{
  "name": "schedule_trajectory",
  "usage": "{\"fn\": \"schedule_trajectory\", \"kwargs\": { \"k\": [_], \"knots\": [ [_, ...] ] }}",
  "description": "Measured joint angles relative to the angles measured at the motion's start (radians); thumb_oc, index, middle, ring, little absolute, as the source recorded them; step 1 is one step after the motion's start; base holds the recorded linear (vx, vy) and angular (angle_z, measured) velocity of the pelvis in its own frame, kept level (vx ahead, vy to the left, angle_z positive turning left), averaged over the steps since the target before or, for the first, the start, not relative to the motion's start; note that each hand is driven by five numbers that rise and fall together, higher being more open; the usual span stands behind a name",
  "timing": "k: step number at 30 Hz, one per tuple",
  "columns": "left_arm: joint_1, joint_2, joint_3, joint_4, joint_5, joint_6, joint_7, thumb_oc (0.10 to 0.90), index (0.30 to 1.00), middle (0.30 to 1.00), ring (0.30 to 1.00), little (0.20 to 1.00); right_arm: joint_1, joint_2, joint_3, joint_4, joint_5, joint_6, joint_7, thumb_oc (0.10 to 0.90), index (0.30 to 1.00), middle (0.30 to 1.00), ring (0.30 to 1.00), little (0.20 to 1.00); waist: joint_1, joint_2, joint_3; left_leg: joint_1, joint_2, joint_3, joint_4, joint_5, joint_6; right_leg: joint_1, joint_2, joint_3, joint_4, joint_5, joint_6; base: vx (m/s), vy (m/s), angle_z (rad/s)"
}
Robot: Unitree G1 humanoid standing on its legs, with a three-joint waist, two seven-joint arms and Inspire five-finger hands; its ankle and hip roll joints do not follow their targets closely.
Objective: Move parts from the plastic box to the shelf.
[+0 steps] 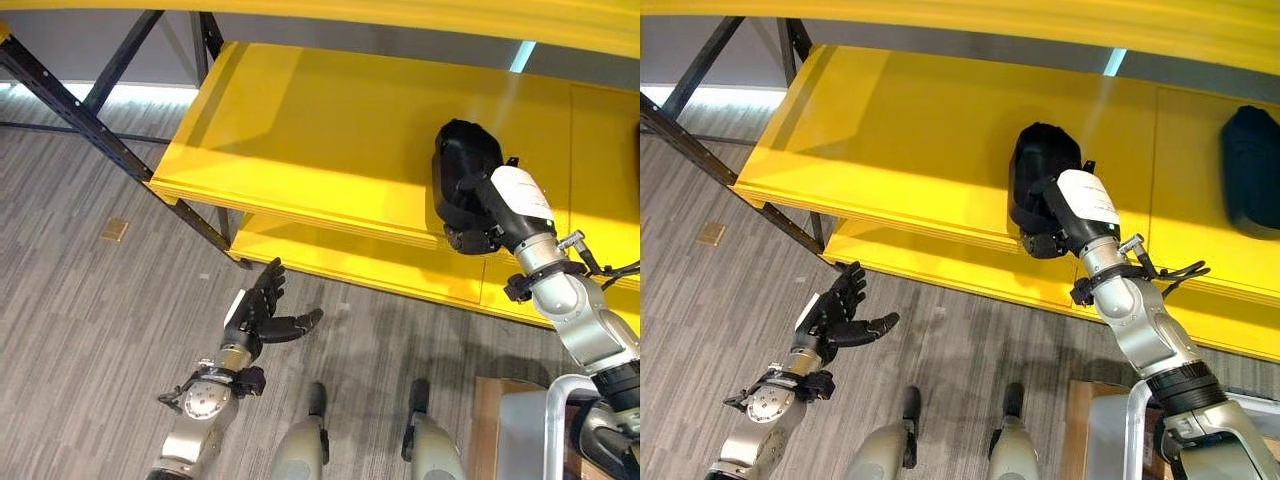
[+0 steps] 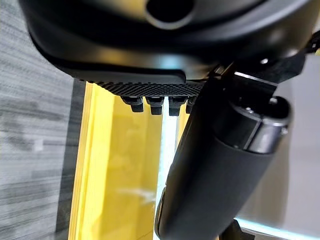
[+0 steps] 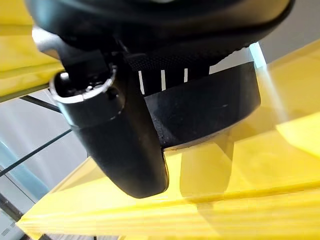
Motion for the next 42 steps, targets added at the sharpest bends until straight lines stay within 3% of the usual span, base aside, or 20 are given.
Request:
{"fn": "schedule_trajectory", "kwargs": {
  "k": [11, 16, 24, 29, 38, 42],
  "knots": [
    [-0.04, 0.052, -0.041, -0.003, -0.003, -0.009, -0.004, 0.9, 1.0, 1.0, 1.0, 1.0, -0.353, -0.052, 0.086, 0.263, 0.002, 0.038, -0.058, 0.4, 0.3, 0.3, 0.3, 0.3, 0.005, 0.011, 0.084, -0.12, -0.007, 0.04, 0.079, -0.026, 0.012, -0.119, -0.003, 0.055, 0.011, 0.036, 0.008, -0.04, 0.046, -0.12],
    [-0.077, 0.054, -0.042, -0.003, -0.003, -0.023, -0.003, 0.9, 1.0, 1.0, 1.0, 1.0, -0.504, -0.105, 0.169, 0.388, 0.019, 0.041, -0.072, 0.4, 0.3, 0.3, 0.3, 0.3, 0.006, 0.012, 0.087, -0.179, -0.003, 0.051, 0.149, -0.049, 0.016, -0.184, 0.0, 0.077, 0.069, 0.029, 0.007, -0.05, 0.007, -0.08],
    [-0.092, 0.06, -0.043, -0.002, -0.004, -0.032, 0.001, 0.9, 1.0, 1.0, 1.0, 1.0, -0.613, -0.116, 0.261, 0.509, 0.064, 0.051, -0.085, 0.4, 0.3, 0.3, 0.3, 0.3, -0.011, 0.0, 0.099, -0.267, 0.014, 0.05, 0.297, -0.105, 0.019, -0.27, 0.001, 0.097, 0.194, -0.021, -0.003, -0.04, -0.011, -0.04],
    [-0.1, 0.081, -0.049, -0.002, -0.004, -0.032, 0.01, 0.9, 1.0, 1.0, 1.0, 1.0, -0.684, -0.115, 0.326, 0.607, 0.082, 0.047, -0.084, 0.4, 0.3, 0.3, 0.3, 0.3, -0.014, -0.007, 0.113, -0.301, 0.015, 0.05, 0.331, -0.108, 0.021, -0.305, -0.001, 0.104, 0.225, -0.024, -0.002, -0.01, -0.004, 0.0],
    [-0.118, 0.088, -0.053, -0.001, -0.004, -0.032, 0.016, 0.9, 1.0, 1.0, 1.0, 1.0, -0.706, -0.103, 0.337, 0.658, 0.11, 0.052, -0.085, 0.4, 0.3, 0.3, 0.3, 0.3, -0.022, -0.007, 0.119, -0.311, 0.017, 0.049, 0.354, -0.116, 0.024, -0.31, 0.0, 0.107, 0.236, -0.023, -0.002, 0.0, 0.0, 0.0],
    [-0.153, 0.088, -0.063, -0.001, -0.005, -0.032, 0.021, 0.9, 1.0, 1.0, 1.0, 1.0, -0.727, -0.043, 0.341, 0.702, 0.11, 0.076, -0.094, 0.4, 0.3, 0.3, 0.3, 0.3, -0.024, -0.007, 0.119, -0.312, 0.018, 0.049, 0.368, -0.122, 0.023, -0.308, 0.001, 0.108, 0.24, -0.023, -0.002, 0.0, 0.001, -0.01]
  ]
}}
